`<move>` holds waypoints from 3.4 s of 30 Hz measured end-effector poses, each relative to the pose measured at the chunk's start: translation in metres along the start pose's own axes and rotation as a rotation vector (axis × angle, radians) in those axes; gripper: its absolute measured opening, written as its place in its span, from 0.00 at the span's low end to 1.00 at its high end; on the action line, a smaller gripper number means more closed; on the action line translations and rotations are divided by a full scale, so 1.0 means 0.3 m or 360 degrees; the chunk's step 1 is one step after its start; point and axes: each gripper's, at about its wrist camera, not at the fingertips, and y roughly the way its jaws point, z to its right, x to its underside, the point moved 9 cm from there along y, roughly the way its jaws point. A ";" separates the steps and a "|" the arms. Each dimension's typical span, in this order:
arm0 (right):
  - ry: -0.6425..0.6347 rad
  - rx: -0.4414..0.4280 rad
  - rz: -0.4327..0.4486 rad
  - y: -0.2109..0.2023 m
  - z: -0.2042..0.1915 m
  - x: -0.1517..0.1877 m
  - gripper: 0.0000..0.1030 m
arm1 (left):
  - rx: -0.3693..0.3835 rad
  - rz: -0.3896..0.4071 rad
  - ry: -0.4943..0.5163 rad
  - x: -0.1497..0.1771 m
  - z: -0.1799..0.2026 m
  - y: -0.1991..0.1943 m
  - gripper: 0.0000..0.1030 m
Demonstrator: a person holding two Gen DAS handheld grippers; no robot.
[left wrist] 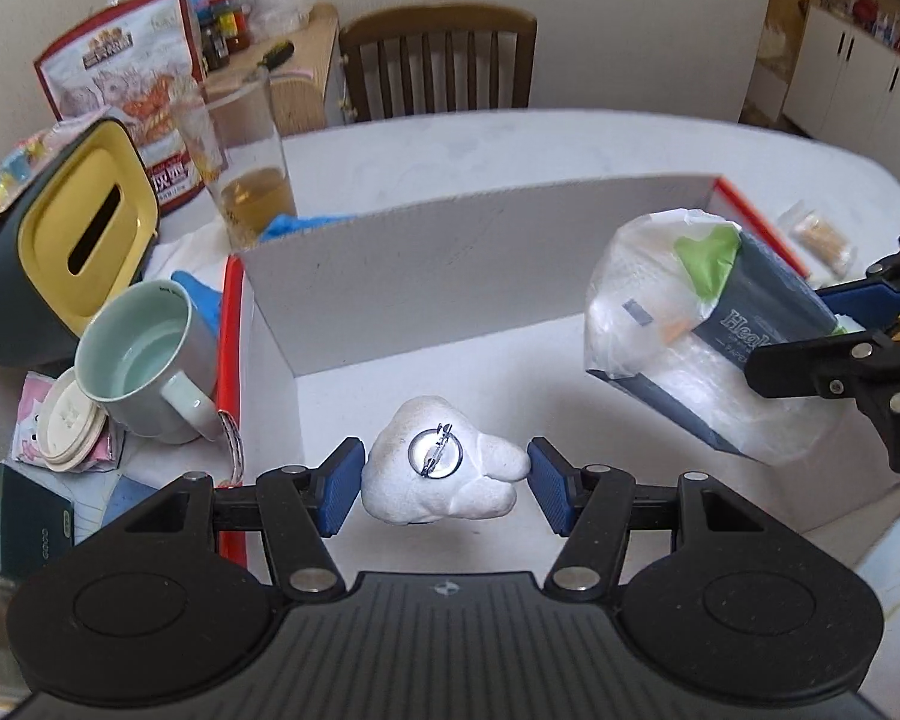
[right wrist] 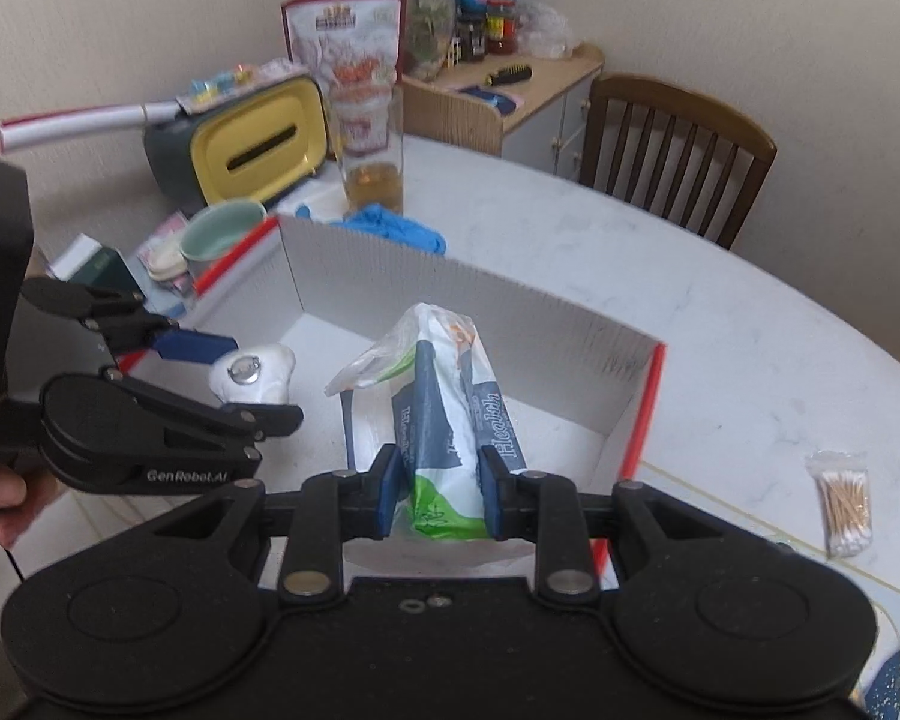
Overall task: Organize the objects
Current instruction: 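Carry both items into the red box and open both grippers, then withdraw both grippers from the box back toward the remaining items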
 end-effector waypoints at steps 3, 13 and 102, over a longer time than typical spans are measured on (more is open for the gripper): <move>0.0004 0.0006 -0.0047 0.045 -0.006 0.010 0.26 | 0.0001 -0.0049 0.0028 0.003 -0.008 0.033 0.57; -0.0014 0.0056 -0.0184 0.154 -0.014 0.059 0.27 | 0.0029 -0.0152 0.0307 -0.010 0.075 0.109 0.57; 0.0044 -0.0009 0.0300 -0.542 0.635 0.442 0.99 | 0.0057 0.0406 -0.0347 0.036 0.672 -0.398 1.00</move>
